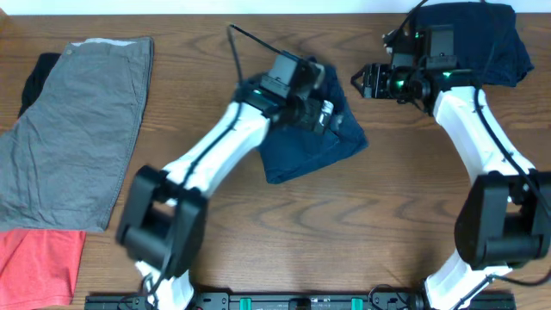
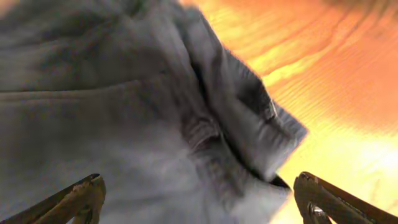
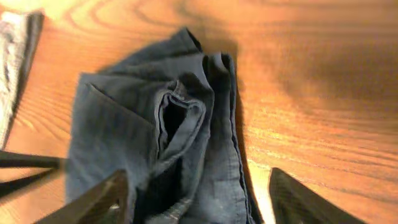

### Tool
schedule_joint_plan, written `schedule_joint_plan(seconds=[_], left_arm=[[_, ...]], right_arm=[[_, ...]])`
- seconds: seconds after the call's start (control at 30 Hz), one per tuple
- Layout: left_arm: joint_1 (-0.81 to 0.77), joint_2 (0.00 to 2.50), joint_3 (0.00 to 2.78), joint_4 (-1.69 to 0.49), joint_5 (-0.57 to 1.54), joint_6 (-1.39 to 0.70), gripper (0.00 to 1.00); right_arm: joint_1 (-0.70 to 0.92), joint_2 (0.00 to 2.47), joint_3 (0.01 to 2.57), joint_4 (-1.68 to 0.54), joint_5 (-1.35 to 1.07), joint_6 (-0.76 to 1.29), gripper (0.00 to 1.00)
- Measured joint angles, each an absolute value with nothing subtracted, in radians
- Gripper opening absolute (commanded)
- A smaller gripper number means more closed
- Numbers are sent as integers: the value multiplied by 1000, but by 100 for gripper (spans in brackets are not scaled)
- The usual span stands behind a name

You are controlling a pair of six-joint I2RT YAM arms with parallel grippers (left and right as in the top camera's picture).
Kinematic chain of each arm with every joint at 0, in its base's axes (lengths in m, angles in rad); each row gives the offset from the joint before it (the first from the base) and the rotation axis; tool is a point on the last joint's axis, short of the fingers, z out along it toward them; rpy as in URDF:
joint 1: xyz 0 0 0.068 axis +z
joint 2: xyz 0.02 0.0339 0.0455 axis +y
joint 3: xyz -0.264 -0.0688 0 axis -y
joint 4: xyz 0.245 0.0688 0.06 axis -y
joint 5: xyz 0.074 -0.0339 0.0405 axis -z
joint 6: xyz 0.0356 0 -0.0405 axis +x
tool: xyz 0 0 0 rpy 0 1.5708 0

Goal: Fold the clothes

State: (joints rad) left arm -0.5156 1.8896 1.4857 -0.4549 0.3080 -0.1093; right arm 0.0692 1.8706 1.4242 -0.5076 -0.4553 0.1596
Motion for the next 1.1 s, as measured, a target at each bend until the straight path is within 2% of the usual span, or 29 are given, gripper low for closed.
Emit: schedule_joint_plan(seconds=[0.3, 0.53, 0.8, 0.87, 0.97, 1.0, 1.1], left_arm=[[-312, 1572, 1533, -625, 149, -134, 98], [-194, 1541, 1537, -729, 81, -135, 98], [-152, 1546, 1536, -762, 67, -135, 98], [-152, 1546, 1536, -763, 67, -135, 98], [-152, 1546, 1536, -771, 67, -135, 98], [-152, 1546, 1536, -775, 67, -135, 98], [-152, 1547, 1536, -780, 67, -135, 98]], right_arm=[[134, 2015, 1420, -485, -452, 115, 99], [195, 2058, 1420, -459, -377, 109, 99], [262, 2107, 1420, -439, -199, 86, 98], [275, 2119, 1420, -426, -154, 74, 95], [290, 2124, 1421, -421, -114, 56, 81], [294, 2126, 1421, -418, -105, 52, 74], [300, 2133, 1425, -407, -107, 39, 41]])
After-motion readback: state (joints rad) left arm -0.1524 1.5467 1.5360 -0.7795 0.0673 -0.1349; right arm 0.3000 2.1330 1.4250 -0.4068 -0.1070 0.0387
